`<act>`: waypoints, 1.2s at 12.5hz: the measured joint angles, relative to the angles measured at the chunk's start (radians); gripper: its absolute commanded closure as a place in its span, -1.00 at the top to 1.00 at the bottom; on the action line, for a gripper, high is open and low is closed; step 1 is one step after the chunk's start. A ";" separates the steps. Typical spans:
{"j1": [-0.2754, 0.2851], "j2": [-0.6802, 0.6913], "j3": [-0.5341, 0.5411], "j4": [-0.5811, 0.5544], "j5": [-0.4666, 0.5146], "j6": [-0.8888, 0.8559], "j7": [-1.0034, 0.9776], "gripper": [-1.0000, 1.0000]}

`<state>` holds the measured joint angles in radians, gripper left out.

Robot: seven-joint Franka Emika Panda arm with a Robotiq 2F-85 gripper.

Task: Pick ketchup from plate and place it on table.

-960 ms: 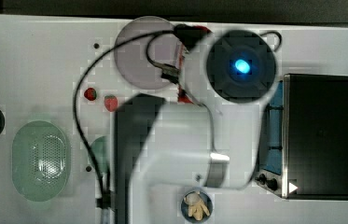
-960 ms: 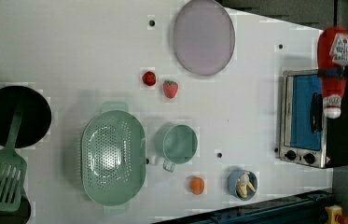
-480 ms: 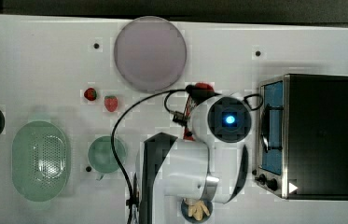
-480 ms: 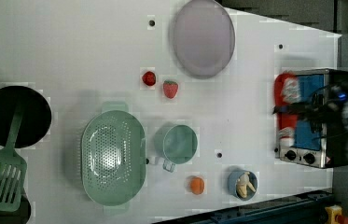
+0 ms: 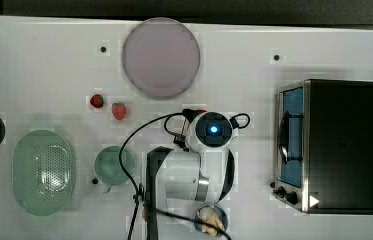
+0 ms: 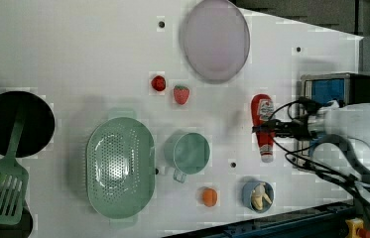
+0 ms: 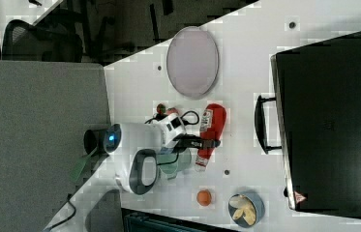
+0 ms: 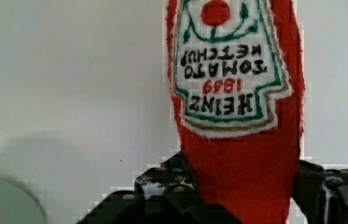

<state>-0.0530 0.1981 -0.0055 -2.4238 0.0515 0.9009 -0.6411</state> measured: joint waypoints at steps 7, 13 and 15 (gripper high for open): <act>0.000 0.036 0.007 0.000 0.011 0.049 0.010 1.00; -0.001 -0.289 0.011 0.240 0.011 -0.423 0.261 1.00; 0.003 -0.362 0.014 0.373 0.014 -0.580 0.368 1.00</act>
<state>-0.0497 -0.1642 0.0081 -2.0508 0.0654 0.3206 -0.2734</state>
